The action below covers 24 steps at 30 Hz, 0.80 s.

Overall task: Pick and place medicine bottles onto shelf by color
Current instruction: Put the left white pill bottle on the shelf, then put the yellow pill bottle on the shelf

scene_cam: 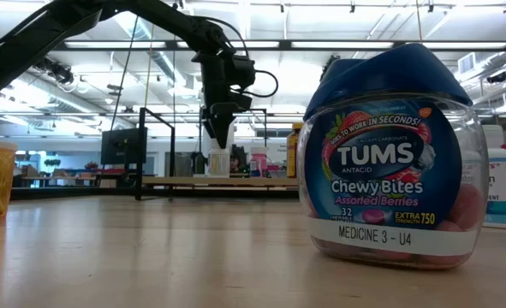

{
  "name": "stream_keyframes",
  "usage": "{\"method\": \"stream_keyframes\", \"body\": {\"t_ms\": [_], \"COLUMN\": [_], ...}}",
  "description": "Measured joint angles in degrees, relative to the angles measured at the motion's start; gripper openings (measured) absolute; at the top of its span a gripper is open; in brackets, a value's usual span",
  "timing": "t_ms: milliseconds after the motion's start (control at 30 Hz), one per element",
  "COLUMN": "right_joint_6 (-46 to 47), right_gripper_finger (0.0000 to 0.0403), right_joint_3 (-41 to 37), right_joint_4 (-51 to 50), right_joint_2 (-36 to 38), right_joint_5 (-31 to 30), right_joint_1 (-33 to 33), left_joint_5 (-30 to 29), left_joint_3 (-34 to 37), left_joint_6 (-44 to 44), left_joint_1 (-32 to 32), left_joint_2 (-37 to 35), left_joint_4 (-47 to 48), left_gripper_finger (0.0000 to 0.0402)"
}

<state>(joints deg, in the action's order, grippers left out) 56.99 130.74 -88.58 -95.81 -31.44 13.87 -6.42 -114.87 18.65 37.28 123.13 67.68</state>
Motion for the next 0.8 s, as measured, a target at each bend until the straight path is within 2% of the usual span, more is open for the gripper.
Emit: {"method": "stream_keyframes", "body": {"t_ms": [167, 400, 567, 733, 800], "right_joint_6": [0.0, -0.03, -0.53, -1.73, -2.07], "right_gripper_finger": [0.0284, 0.0284, 0.0284, 0.0284, 0.0284], "right_joint_3": [0.0, 0.0, 0.0, 0.0, 0.0], "right_joint_4": [0.0, 0.0, 0.0, -0.01, -0.02], "right_joint_2": [0.0, 0.0, 0.0, 0.0, 0.0], "right_joint_5": [0.0, 0.0, 0.0, 0.0, 0.37], "right_joint_1": [0.0, 0.0, 0.0, 0.01, 0.12], "left_joint_5": [-0.58, -5.57, -6.73, -6.67, -6.66], "left_joint_3": [0.0, -1.97, -9.77, -19.79, -19.4], "left_joint_6": [-0.02, -0.02, -2.89, -9.44, -11.51], "left_joint_1": [-0.01, -0.61, -2.01, -4.72, -6.42], "left_joint_2": [0.0, -0.37, -0.49, -0.65, -2.15], "left_joint_4": [0.13, 2.89, 8.59, 19.41, 21.6], "left_gripper_finger": [0.0307, 0.0332, 0.0337, 0.0332, 0.0328]}}
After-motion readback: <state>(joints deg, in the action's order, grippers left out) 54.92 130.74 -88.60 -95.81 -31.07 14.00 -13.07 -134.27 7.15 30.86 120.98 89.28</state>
